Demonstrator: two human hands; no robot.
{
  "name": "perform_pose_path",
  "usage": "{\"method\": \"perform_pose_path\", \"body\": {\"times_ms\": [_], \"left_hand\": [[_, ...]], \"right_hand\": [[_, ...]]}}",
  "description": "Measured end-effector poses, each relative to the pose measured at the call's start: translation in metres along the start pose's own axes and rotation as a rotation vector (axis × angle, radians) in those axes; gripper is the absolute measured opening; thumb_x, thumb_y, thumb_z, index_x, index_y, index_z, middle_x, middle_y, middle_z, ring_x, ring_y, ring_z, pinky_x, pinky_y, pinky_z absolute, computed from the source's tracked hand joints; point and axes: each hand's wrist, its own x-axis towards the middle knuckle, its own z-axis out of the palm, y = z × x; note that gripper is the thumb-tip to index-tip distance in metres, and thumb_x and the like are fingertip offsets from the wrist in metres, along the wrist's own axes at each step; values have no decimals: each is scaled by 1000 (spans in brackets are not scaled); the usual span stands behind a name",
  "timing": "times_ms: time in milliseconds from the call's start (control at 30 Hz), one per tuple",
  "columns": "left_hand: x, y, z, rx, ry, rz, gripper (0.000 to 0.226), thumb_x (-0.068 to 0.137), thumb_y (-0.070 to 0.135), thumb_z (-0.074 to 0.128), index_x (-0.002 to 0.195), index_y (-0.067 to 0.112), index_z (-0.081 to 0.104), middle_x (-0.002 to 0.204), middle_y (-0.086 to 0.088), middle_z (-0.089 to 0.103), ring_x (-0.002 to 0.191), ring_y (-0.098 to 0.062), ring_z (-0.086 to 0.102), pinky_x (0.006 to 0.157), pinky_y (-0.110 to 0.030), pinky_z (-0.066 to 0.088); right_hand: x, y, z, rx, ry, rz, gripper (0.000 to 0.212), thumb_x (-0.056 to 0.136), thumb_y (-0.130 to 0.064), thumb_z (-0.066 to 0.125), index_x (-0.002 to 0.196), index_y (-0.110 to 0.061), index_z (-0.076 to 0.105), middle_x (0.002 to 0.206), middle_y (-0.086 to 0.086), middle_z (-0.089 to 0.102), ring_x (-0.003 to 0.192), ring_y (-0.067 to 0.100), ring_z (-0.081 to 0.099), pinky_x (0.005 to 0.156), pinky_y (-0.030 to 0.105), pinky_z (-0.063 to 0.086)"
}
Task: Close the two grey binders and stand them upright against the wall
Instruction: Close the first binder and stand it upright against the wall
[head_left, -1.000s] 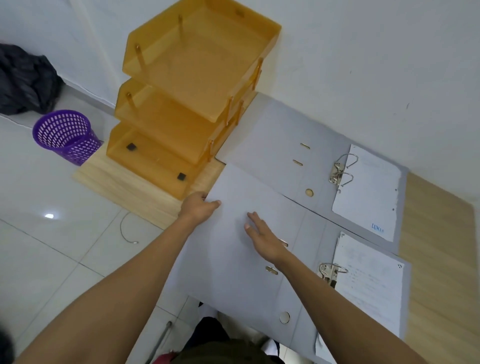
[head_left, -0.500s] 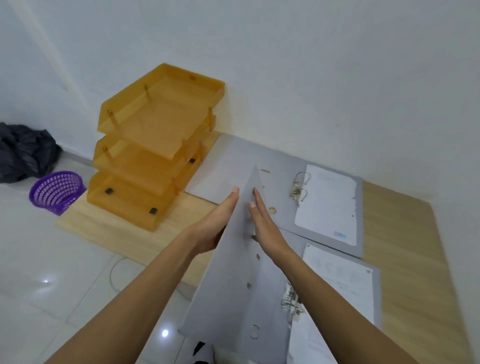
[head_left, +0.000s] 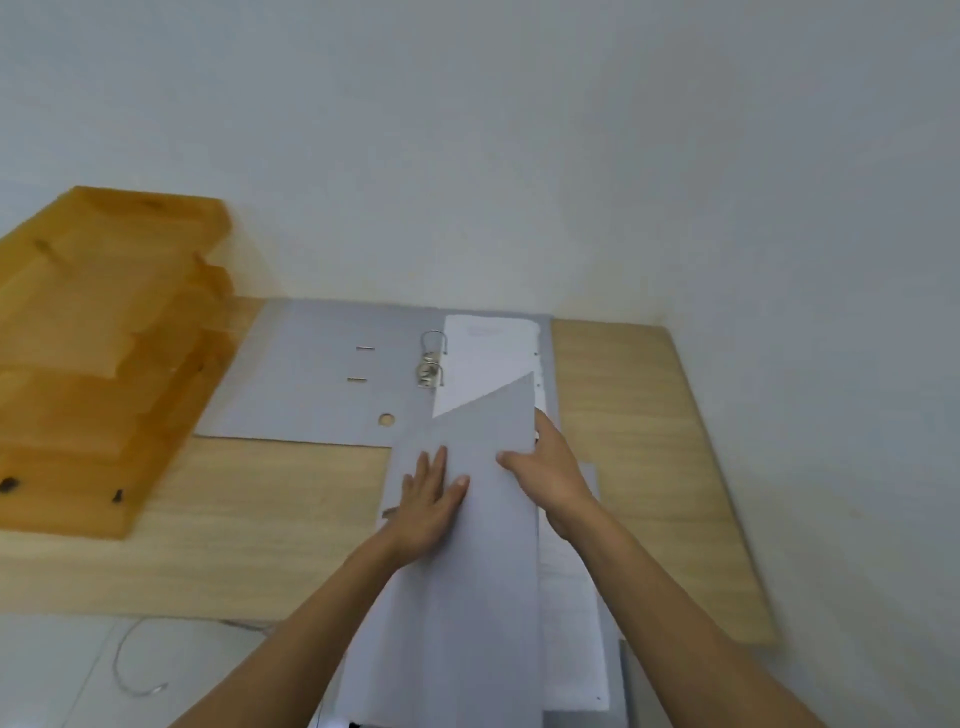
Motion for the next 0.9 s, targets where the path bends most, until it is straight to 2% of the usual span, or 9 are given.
{"method": "perform_pose_path", "body": {"times_ms": [100,200,300,400,533,633,700,800,900], "left_hand": [[-2,-31,21,55,99,-79,82,98,63,38,163,33,-3,172,0,-15,157,-32,-15,124,-59,0],[-8,-42,40,-36,276,-178,94,91,64,55,163,21,13,172,-9,9,156,-37,14,123,-57,21],[-16,-51,42,-237,368,-263,96,84,60,68,156,10,29,158,-12,43,142,-35,45,113,-46,40],[-22,-54,56,-277,333,-373,85,81,61,71,141,7,45,141,-13,59,125,-35,58,97,-41,49],[-27,-47,76,-245,357,-352,81,83,51,75,145,8,43,143,-15,58,128,-37,57,100,-42,48],[-28,-40,85,-223,341,-330,82,85,42,77,147,6,39,145,-17,56,129,-37,56,97,-40,46],[-30,-38,88,-208,342,-328,81,85,37,78,146,3,38,144,-19,56,129,-37,57,95,-38,46],[-30,-38,88,-207,338,-330,80,85,36,79,145,2,38,143,-20,57,127,-38,58,89,-34,44],[-28,-39,86,-218,328,-338,82,83,37,80,145,3,39,142,-19,58,126,-37,58,90,-35,46]], "right_hand": [[0,28,-28,0,78,9,77,79,-15,83,146,-19,46,135,2,65,121,23,65,105,44,53],[-2,62,-50,-39,81,26,112,69,-26,93,159,-26,25,146,-4,56,131,19,57,112,41,47],[-2,90,-58,-157,143,24,124,64,-26,94,161,-29,17,151,0,51,135,23,53,109,38,47],[-3,120,-73,-303,136,113,129,66,-31,92,163,-34,7,155,8,42,136,30,51,100,38,48],[-9,151,-81,-484,78,244,121,71,-44,87,163,-35,8,158,14,26,143,36,38,104,42,43],[-11,157,-75,-702,10,203,112,76,-54,80,163,-31,13,172,11,-3,157,35,8,123,47,25],[-12,158,-64,-732,-101,129,104,83,-55,73,164,-29,13,173,5,-17,160,33,-7,128,48,13],[-16,159,-45,-693,-327,103,93,91,-52,65,164,-28,14,174,2,-15,159,34,-13,128,47,8],[-18,165,-36,-706,-354,94,85,96,-50,57,164,-31,10,174,0,-15,159,36,-16,127,54,6]]}}
